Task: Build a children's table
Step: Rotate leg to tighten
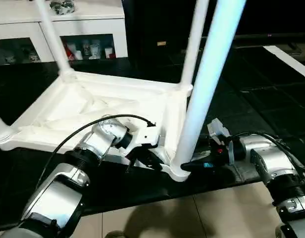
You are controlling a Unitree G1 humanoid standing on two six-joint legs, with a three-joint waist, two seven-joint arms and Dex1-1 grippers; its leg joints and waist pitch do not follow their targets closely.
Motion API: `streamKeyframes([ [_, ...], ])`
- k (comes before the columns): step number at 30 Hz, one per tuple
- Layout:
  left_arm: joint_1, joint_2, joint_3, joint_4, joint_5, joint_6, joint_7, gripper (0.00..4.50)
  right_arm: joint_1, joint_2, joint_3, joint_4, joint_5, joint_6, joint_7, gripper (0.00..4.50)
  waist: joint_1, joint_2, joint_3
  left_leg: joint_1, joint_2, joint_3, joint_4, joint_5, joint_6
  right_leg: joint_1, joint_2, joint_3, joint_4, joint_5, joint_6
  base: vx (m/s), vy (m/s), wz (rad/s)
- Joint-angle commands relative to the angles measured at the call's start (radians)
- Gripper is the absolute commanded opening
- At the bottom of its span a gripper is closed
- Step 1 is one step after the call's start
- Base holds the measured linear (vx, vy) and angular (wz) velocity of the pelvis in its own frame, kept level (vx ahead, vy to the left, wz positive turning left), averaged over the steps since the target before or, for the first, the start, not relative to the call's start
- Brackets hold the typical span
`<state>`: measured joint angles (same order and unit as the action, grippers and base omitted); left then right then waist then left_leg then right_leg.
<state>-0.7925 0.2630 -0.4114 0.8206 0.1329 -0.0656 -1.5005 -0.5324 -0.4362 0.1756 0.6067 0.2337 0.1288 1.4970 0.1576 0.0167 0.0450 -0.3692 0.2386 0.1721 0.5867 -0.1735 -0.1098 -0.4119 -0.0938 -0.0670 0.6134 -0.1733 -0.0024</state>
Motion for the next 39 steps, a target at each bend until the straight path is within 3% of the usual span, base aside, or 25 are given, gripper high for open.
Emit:
streamKeyframes([
  [1, 0.012, -0.024, -0.051, -0.027, 0.010, -0.003, -0.046, 0.00, -0.027, 0.006, 0.011, 0.010, 0.014, 0.016, 0.017, 3.58, -0.010, -0.015, -0.069, 0.010, -0.008, 0.016, -0.063, -0.192, 0.070, 0.057, -0.037, 0.029, -0.065, -0.157, -0.254, 0.000, 0.000, 0.00],
  [5, 0.012, -0.021, -0.053, -0.027, 0.010, -0.003, -0.035, 0.00, -0.027, 0.008, 0.015, 0.005, 0.022, 0.033, 0.042, 3.26, -0.007, -0.014, -0.071, 0.010, -0.007, 0.016, -0.060, -0.172, 0.076, 0.057, -0.035, 0.029, -0.060, -0.113, -0.265, 0.000, 0.000, 0.00],
  [11, 0.006, -0.027, -0.032, -0.003, 0.015, 0.022, 0.009, 0.00, -0.004, 0.007, 0.008, -0.024, 0.035, 0.060, 0.053, 2.80, -0.006, -0.013, -0.070, 0.011, -0.008, 0.017, -0.061, -0.183, 0.072, 0.057, -0.035, 0.030, -0.063, -0.131, -0.260, 0.000, 0.000, 0.00],
  [15, -0.022, -0.059, 0.010, 0.046, 0.014, 0.089, 0.130, 0.00, 0.037, 0.027, -0.039, -0.069, 0.066, 0.071, -0.026, 2.42, -0.001, -0.011, -0.064, 0.019, -0.006, 0.018, -0.065, -0.224, 0.058, 0.051, -0.037, 0.031, -0.073, -0.195, -0.251, 0.000, 0.000, 0.00],
  [16, -0.034, -0.074, 0.029, 0.064, 0.009, 0.113, 0.181, 0.00, 0.049, 0.042, -0.059, -0.082, 0.067, 0.081, -0.084, 2.40, -0.001, -0.015, -0.064, 0.015, -0.009, 0.016, -0.067, -0.228, 0.048, 0.057, -0.038, 0.031, -0.074, -0.227, -0.236, 0.000, 0.000, 0.00],
  [17, -0.045, -0.085, 0.045, 0.077, 0.002, 0.131, 0.219, 0.00, 0.057, 0.056, -0.073, -0.090, 0.063, 0.091, -0.139, 2.32, -0.001, -0.011, -0.062, 0.019, -0.009, 0.016, -0.069, -0.240, 0.038, 0.053, -0.038, 0.031, -0.081, -0.262, -0.219, 0.000, 0.000, 0.00],
  [18, -0.050, -0.090, 0.052, 0.084, -0.001, 0.140, 0.237, 0.00, 0.061, 0.063, -0.079, -0.094, 0.060, 0.096, -0.166, 2.26, -0.004, -0.012, -0.061, 0.019, -0.010, 0.015, -0.070, -0.246, 0.032, 0.052, -0.039, 0.031, -0.082, -0.280, -0.213, 0.000, 0.000, 0.00],
  [19, -0.060, -0.101, 0.067, 0.097, -0.006, 0.159, 0.274, 0.00, 0.067, 0.076, -0.087, -0.097, 0.049, 0.102, -0.218, 2.21, -0.009, -0.014, -0.062, 0.009, -0.014, 0.011, -0.073, -0.244, 0.028, 0.062, -0.040, 0.028, -0.083, -0.310, -0.194, 0.000, 0.000, 0.00],
  [21, -0.088, -0.127, 0.099, 0.133, -0.019, 0.199, 0.358, 0.00, 0.076, 0.119, -0.102, -0.085, 0.006, 0.104, -0.368, 2.17, -0.017, -0.015, -0.061, 0.013, -0.016, 0.013, -0.071, -0.244, 0.024, 0.054, -0.040, 0.030, -0.090, -0.329, -0.177, 0.000, 0.000, 0.00],
  [23, -0.116, -0.156, 0.130, 0.168, -0.029, 0.228, 0.449, 0.00, 0.077, 0.169, -0.114, -0.074, -0.029, 0.116, -0.511, 2.13, -0.035, -0.004, -0.061, 0.003, -0.021, 0.005, -0.077, -0.233, 0.004, 0.061, -0.038, 0.024, -0.089, -0.352, -0.155, 0.000, 0.000, 0.00],
  [24, -0.117, -0.157, 0.131, 0.169, -0.029, 0.229, 0.452, 0.00, 0.076, 0.171, -0.114, -0.074, -0.029, 0.118, -0.517, 2.11, -0.041, -0.009, -0.062, 0.003, -0.022, 0.007, -0.076, -0.233, 0.003, 0.060, -0.036, 0.025, -0.091, -0.346, -0.153, 0.000, 0.000, 0.00],
  [26, -0.160, -0.202, 0.176, 0.225, -0.040, 0.242, 0.606, 0.00, 0.046, 0.259, -0.138, -0.033, -0.064, 0.151, -0.736, 2.09, -0.052, -0.006, -0.063, 0.004, -0.023, 0.005, -0.075, -0.229, 0.008, 0.061, -0.036, 0.025, -0.091, -0.321, -0.165, 0.000, 0.000, 0.00],
  [27, -0.164, -0.205, 0.179, 0.230, -0.041, 0.242, 0.620, 0.00, 0.042, 0.266, -0.140, -0.028, -0.067, 0.152, -0.752, 2.08, -0.062, -0.006, -0.064, 0.003, -0.024, 0.007, -0.073, -0.225, 0.005, 0.058, -0.034, 0.026, -0.087, -0.296, -0.176, 0.000, 0.000, 0.00],
  [28, -0.171, -0.213, 0.188, 0.240, -0.043, 0.241, 0.652, 0.00, 0.034, 0.283, -0.145, -0.015, -0.073, 0.153, -0.792, 2.08, -0.070, -0.008, -0.065, -0.001, -0.027, 0.006, -0.073, -0.219, 0.004, 0.063, -0.033, 0.024, -0.087, -0.291, -0.177, 0.000, 0.000, 0.00],
  [30, -0.190, -0.233, 0.206, 0.265, -0.046, 0.234, 0.728, 0.00, -0.004, 0.328, -0.158, 0.042, -0.099, 0.145, -0.929, 2.07, -0.070, -0.005, -0.066, 0.005, -0.027, 0.009, -0.070, -0.211, 0.015, 0.058, -0.032, 0.026, -0.090, -0.269, -0.184, 0.000, 0.000, 0.00],
  [31, -0.198, -0.242, 0.212, 0.279, -0.039, 0.217, 0.775, 0.00, -0.039, 0.358, -0.184, 0.097, -0.101, 0.128, -1.026, 2.07, -0.077, -0.010, -0.068, 0.000, -0.028, 0.006, -0.072, -0.197, 0.013, 0.062, -0.033, 0.024, -0.086, -0.256, -0.188, 0.000, 0.000, 0.00],
  [34, -0.202, -0.241, 0.203, 0.290, -0.022, 0.193, 0.795, 0.00, -0.055, 0.379, -0.211, 0.124, -0.093, 0.109, -1.073, 2.07, -0.079, -0.008, -0.068, 0.004, -0.025, 0.009, -0.071, -0.192, 0.028, 0.059, -0.031, 0.026, -0.086, -0.213, -0.203, 0.000, 0.000, 0.00],
  [35, -0.202, -0.240, 0.198, 0.293, -0.016, 0.184, 0.796, 0.00, -0.057, 0.384, -0.218, 0.126, -0.089, 0.105, -1.081, 2.60, -0.079, -0.006, -0.068, 0.004, -0.025, 0.009, -0.071, -0.187, 0.032, 0.060, -0.031, 0.026, -0.084, -0.196, -0.208, 0.000, 0.000, 0.00],
  [37, -0.199, -0.232, 0.184, 0.296, -0.001, 0.152, 0.783, 0.00, -0.057, 0.390, -0.227, 0.122, -0.089, 0.096, -1.089, 2.74, -0.079, -0.004, -0.072, 0.004, -0.024, 0.009, -0.069, -0.159, 0.047, 0.065, -0.031, 0.027, -0.076, -0.113, -0.227, 0.000, 0.000, 0.00],
  [38, -0.199, -0.230, 0.183, 0.303, 0.005, 0.137, 0.775, 0.00, -0.052, 0.393, -0.228, 0.112, -0.095, 0.090, -1.095, 2.80, -0.078, -0.008, -0.073, 0.006, -0.023, 0.011, -0.069, -0.143, 0.055, 0.064, -0.031, 0.027, -0.074, -0.076, -0.243, 0.000, 0.000, 0.00],
  [39, -0.198, -0.229, 0.183, 0.305, 0.006, 0.134, 0.769, 0.00, -0.048, 0.392, -0.228, 0.105, -0.098, 0.084, -1.093, 2.94, -0.078, -0.008, -0.073, 0.006, -0.023, 0.011, -0.069, -0.143, 0.055, 0.064, -0.031, 0.027, -0.074, -0.076, -0.243, 0.000, 0.000, 0.00],
])
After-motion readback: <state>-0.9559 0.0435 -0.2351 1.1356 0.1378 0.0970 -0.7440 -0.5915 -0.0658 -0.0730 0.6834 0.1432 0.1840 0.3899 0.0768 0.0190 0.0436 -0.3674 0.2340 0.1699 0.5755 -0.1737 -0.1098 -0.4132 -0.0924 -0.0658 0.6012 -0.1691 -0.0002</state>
